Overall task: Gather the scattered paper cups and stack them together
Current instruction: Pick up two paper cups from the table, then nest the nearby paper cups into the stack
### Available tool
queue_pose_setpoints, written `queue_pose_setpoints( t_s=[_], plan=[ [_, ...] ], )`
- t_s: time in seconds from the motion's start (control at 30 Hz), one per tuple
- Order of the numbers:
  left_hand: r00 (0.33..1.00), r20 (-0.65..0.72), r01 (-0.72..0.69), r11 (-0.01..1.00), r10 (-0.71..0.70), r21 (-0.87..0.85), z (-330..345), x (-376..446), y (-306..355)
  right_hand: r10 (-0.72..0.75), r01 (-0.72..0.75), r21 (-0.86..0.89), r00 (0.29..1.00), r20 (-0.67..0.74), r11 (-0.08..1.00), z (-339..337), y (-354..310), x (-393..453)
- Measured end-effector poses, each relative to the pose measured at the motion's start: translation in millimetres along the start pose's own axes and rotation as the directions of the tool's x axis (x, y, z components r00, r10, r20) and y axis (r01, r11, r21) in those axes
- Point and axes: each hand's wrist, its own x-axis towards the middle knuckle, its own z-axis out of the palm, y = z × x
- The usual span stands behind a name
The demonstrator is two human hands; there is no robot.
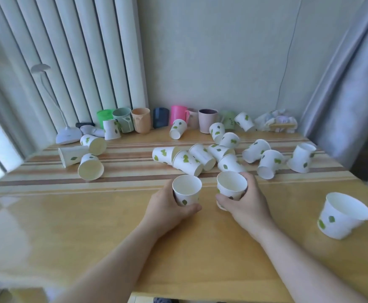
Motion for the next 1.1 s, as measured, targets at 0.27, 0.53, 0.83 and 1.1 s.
queue_pose_setpoints(
  t_s=[0.27,0.53,0.83,1.1],
  plan=[
    [0.999,-0.008,-0.04,0.999,0.04,-0.011,1.4,-0.4,-4.8,-0.207,0.211,0.335,0.977,-0.048,0.918,33.6,-79.3,17.9],
    [0.998,-0.021,-0.063,0.998,0.063,-0.01,0.6,-1.0,-3.5,-0.305,0.314,-0.037,0.94,0.151,0.949,57.8,-64.5,1.8],
    [0.996,0.001,-0.084,0.996,0.084,0.014,1.0,-2.0,-2.3,-0.243,0.278,-0.131,0.941,0.235,0.952,45.7,-62.4,4.2],
    [0.989,0.143,0.039,0.996,-0.027,-0.084,-10.8,9.2,-1.4,-0.14,0.219,-0.131,0.884,0.446,0.967,8.4,-52.6,7.8]
  ],
)
